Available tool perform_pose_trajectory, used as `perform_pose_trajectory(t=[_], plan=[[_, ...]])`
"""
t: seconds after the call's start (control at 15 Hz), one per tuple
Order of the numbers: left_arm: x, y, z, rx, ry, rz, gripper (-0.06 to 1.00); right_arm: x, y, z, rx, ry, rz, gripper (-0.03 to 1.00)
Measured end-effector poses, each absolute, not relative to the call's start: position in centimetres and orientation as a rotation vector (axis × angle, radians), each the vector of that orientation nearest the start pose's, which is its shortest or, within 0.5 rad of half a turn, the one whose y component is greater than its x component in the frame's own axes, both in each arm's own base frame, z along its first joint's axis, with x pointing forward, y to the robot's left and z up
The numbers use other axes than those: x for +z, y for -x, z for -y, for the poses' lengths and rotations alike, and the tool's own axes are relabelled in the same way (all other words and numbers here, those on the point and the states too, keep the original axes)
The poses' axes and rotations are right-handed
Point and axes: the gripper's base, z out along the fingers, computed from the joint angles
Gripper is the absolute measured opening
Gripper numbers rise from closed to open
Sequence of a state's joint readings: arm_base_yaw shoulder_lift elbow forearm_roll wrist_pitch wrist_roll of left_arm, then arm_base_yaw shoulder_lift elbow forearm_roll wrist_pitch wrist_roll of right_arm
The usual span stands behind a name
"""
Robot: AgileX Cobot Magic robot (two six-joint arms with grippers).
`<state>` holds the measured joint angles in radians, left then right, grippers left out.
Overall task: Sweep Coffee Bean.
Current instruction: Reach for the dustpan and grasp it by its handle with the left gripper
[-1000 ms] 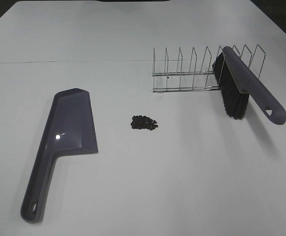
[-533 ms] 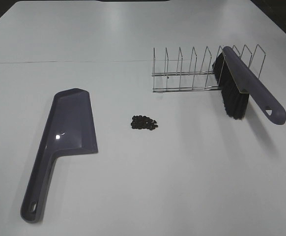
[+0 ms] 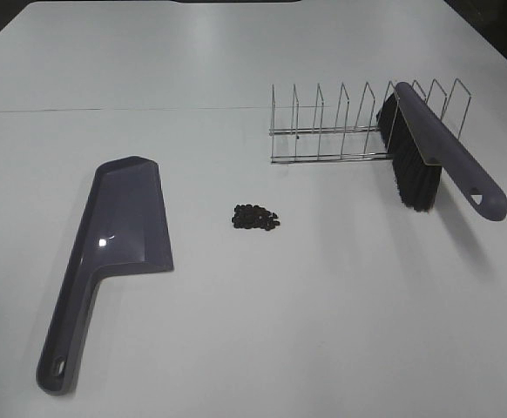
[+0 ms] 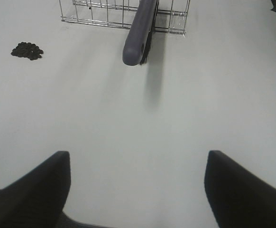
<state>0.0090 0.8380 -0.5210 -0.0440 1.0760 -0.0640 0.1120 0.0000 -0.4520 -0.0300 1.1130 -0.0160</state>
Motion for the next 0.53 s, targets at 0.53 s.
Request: perform_pose_trajectory(t=[0.53], plan=[[23.4,-17.3,0.2,-0.096,0.304,-2.873,0.9,26.0,0.2,0.3,0.019,0.136,-2.14,0.68]])
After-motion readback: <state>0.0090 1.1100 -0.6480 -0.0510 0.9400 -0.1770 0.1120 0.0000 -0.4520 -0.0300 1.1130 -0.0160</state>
